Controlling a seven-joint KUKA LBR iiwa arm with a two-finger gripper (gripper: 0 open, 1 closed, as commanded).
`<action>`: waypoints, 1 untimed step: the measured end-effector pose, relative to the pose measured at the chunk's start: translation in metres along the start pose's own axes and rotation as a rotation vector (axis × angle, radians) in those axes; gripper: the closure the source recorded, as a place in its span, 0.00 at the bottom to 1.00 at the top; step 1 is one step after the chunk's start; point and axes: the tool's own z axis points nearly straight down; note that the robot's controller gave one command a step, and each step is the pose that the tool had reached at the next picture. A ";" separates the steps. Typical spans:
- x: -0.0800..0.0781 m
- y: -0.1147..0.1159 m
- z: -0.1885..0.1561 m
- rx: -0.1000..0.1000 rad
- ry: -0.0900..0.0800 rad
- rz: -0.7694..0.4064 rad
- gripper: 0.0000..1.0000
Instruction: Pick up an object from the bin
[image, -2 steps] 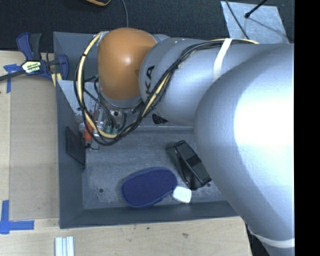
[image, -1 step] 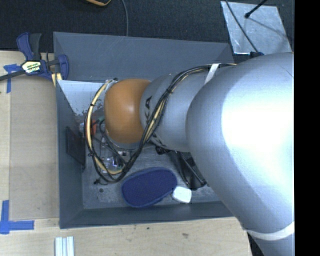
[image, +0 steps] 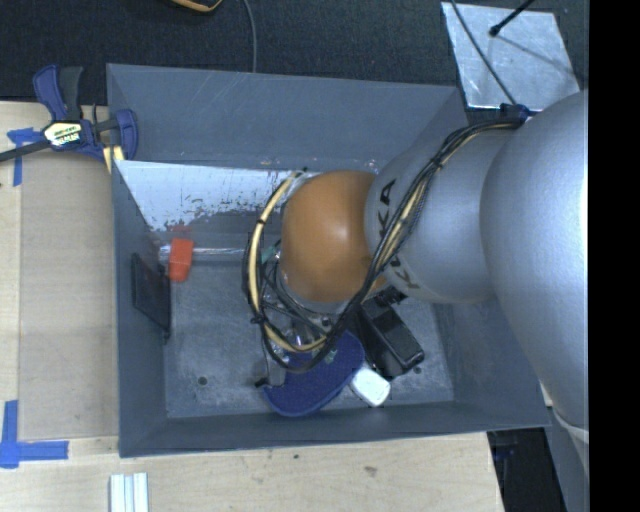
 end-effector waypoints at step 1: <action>0.005 -0.077 0.001 0.000 0.002 -0.226 0.00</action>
Offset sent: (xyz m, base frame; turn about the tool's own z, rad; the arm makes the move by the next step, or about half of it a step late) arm -0.0003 -0.0741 -0.0010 -0.2302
